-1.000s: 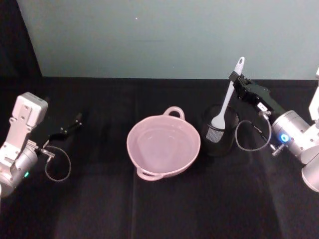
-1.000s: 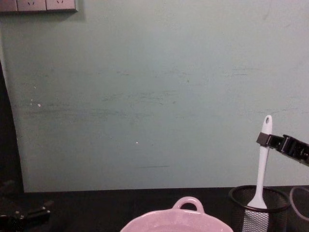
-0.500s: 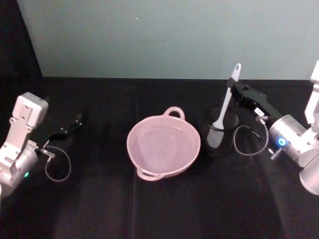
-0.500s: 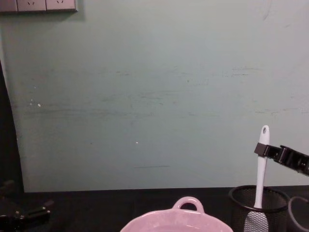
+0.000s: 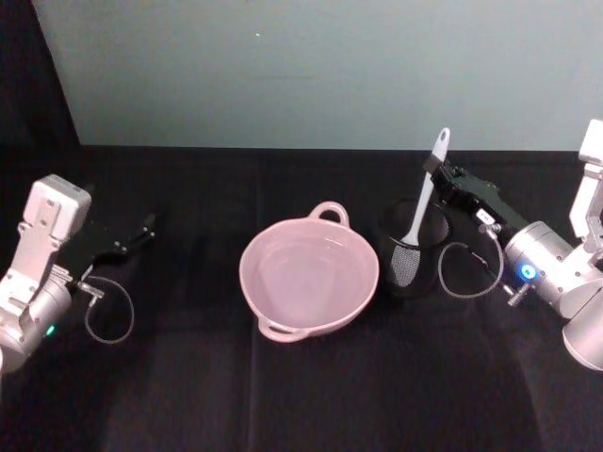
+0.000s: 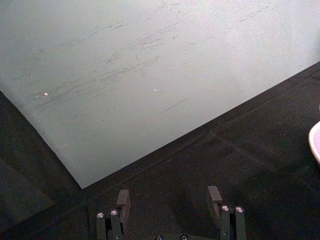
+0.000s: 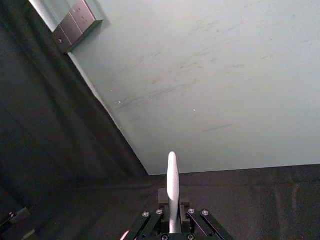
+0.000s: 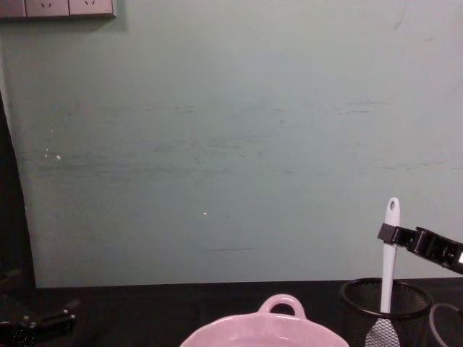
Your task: Use the one hand to pick up the spoon and stir the clear water in the bowl.
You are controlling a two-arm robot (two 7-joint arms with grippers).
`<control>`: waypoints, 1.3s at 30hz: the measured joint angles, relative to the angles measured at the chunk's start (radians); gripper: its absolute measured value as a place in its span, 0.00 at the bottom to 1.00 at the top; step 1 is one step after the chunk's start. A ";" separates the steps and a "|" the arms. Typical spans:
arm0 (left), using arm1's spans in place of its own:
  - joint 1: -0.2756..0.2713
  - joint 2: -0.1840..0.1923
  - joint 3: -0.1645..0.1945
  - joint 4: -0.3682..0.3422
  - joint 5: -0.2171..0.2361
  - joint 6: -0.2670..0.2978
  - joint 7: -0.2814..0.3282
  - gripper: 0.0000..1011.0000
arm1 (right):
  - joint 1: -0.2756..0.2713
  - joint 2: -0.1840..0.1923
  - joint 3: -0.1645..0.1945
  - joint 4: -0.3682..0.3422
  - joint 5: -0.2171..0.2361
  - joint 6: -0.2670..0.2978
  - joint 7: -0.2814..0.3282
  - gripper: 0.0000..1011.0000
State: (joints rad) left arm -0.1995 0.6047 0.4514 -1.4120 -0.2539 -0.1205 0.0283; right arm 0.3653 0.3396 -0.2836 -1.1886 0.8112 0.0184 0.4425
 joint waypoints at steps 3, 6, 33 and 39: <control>0.000 0.000 0.000 0.000 0.000 0.000 0.000 1.00 | -0.001 0.000 0.000 -0.001 0.000 0.000 -0.001 0.11; 0.000 0.000 0.000 0.000 0.000 0.000 0.000 1.00 | -0.001 0.000 0.000 -0.002 -0.001 0.000 -0.001 0.12; 0.000 0.000 0.000 0.000 0.000 0.000 0.000 1.00 | -0.003 0.001 0.000 -0.006 -0.003 -0.003 -0.004 0.91; 0.000 0.000 0.000 0.000 0.000 0.000 0.000 1.00 | -0.003 0.001 0.000 -0.007 -0.003 -0.003 -0.005 0.99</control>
State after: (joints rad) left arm -0.1995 0.6047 0.4514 -1.4120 -0.2539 -0.1205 0.0283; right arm 0.3627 0.3405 -0.2836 -1.1951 0.8082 0.0155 0.4379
